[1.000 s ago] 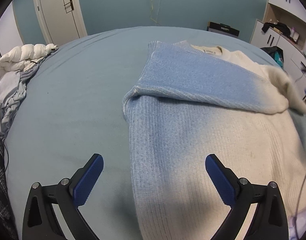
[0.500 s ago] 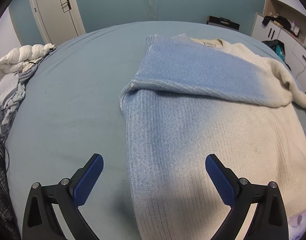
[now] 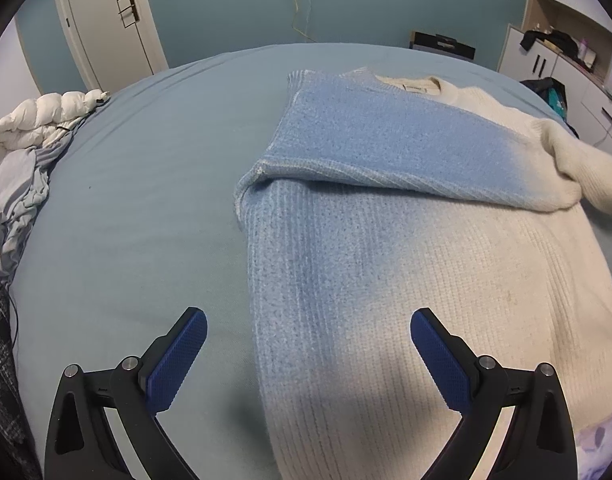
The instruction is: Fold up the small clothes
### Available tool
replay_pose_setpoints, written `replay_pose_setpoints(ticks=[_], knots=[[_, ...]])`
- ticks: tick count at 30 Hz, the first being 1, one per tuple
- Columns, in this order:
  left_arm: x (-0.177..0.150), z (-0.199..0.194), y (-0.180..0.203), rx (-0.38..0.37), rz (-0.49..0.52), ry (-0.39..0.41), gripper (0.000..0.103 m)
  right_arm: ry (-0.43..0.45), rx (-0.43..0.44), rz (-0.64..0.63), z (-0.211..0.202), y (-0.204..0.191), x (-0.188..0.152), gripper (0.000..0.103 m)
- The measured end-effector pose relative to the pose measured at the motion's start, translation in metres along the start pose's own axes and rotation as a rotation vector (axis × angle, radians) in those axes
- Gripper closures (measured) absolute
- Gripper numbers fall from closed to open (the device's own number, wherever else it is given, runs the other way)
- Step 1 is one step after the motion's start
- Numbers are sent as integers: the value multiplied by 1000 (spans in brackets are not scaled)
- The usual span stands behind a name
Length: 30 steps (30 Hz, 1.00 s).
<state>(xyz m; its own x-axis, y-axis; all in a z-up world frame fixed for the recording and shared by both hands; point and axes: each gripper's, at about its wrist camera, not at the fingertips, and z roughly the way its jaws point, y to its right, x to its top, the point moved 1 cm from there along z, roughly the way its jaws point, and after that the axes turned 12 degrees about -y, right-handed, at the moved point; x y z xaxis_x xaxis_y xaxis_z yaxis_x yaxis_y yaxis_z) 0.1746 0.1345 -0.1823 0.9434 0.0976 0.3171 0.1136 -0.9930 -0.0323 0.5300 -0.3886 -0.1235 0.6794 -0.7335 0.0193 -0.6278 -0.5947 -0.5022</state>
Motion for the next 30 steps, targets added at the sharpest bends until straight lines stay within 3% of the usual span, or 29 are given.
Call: replay_pose_setpoints(ticks=[1, 3, 4, 5, 6, 7, 10, 12, 13, 15, 17, 18, 20, 23, 24, 25, 26, 27, 28, 30], knots=[[-1, -1, 0, -4, -1, 0, 1, -22, 3, 5, -18, 0, -8, 88], [-2, -2, 1, -6, 1, 0, 1, -4, 56, 74, -43, 8, -23, 72], [-4, -4, 2, -6, 4, 3, 1, 55, 100, 118, -58, 23, -32, 51], [-4, -5, 3, -5, 6, 5, 1, 124, 119, 121, -70, 28, -30, 23], [-5, -7, 5, -6, 10, 11, 1, 200, 101, 86, -79, 29, -26, 10], [-5, -9, 6, -7, 11, 14, 1, 249, 13, 23, -82, 28, -20, 1], [-8, -15, 10, -11, 19, 34, 1, 286, -285, -62, -67, 50, -29, 1], [-7, -16, 13, -9, 24, 37, 1, 218, -287, -62, -43, 80, -41, 1], [-7, -15, 13, -8, 26, 34, 1, 142, -238, -38, -25, 105, -48, 1], [-7, -12, 16, -5, 29, 25, 1, 48, -143, 53, 5, 141, -59, 6], [-7, -8, 18, -1, 37, 15, 1, -31, 2, 167, 33, 171, -72, 26], [-8, -6, 19, 5, 42, 11, 1, -72, 70, 214, 49, 180, -72, 28], [-7, -6, 20, 9, 47, 11, 1, -98, 147, 296, 72, 196, -77, 27], [-6, -7, 18, 7, 42, 16, 1, -21, 130, 304, 76, 191, -73, 14], [-5, -6, 17, 4, 37, 14, 1, 16, 74, 264, 75, 178, -67, 14], [-5, -4, 16, 2, 34, 8, 1, 38, -15, 211, 76, 161, -65, 25], [-4, -4, 15, 3, 33, 5, 1, 56, -162, 147, 77, 146, -62, 66], [-4, -3, 14, 4, 31, 2, 1, 53, -294, 95, 80, 136, -60, 86], [-5, -3, 13, 4, 29, 3, 1, 42, -368, 61, 82, 127, -57, 89], [-4, -5, 11, -2, 22, 9, 1, 60, -395, 53, 70, 115, -52, 93]])
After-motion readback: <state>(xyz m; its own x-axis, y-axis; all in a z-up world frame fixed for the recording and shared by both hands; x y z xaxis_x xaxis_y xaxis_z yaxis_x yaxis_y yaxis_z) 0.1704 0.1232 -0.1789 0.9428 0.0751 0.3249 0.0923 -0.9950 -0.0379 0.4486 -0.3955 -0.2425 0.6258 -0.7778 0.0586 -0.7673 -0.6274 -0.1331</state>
